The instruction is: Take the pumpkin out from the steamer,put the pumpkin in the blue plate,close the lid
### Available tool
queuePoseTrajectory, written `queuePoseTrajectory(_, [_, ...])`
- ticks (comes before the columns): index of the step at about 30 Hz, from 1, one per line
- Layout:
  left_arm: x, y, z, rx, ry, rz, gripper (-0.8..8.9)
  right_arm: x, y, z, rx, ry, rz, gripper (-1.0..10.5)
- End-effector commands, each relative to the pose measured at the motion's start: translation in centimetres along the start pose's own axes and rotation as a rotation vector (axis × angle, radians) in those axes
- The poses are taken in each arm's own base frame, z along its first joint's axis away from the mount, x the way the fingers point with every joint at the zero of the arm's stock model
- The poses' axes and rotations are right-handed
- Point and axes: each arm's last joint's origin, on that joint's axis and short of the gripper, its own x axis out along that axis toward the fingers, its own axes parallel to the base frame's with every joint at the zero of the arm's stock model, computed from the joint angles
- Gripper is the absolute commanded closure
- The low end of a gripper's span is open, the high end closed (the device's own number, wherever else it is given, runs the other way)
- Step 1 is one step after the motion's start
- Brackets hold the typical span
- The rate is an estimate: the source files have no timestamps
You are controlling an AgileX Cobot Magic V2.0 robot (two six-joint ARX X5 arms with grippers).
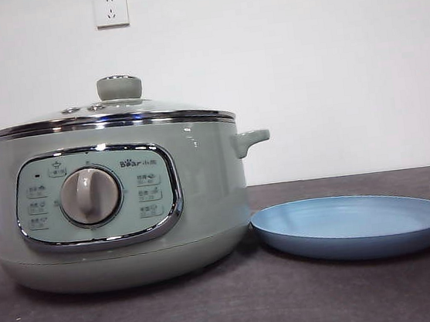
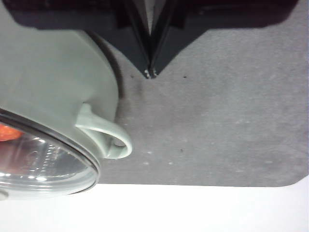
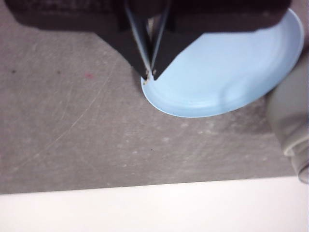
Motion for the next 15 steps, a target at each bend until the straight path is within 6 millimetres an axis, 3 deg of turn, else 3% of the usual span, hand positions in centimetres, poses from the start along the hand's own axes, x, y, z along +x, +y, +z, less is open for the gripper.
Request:
queuePoseTrajectory(1, [0.15, -0.10, -0.47, -0.142, 0.015, -0.049, 8.16, 0.07, -0.02, -0.34, 0.329, 0.014, -0.001, 9.6])
queuePoseTrajectory(4, [0.13, -0.31, -0.44, -0.333, 0.031, -0.118, 8.16, 0.07, -0.02, -0.34, 0.510, 0.013, -0.004, 9.6])
queuePoseTrajectory(6, [0.12, -0.40, -0.42, -0.390, 0.041, -0.150, 8.16, 0.07, -0.03, -0.33, 0.540, 0.012, -0.007, 9.6])
queuePoseTrajectory(15, [0.00, -0.59, 0.23, -0.398, 0.007, -0.212, 8.20, -0.18, 0.20, 0.31, 0.529, 0.023, 0.050, 9.6])
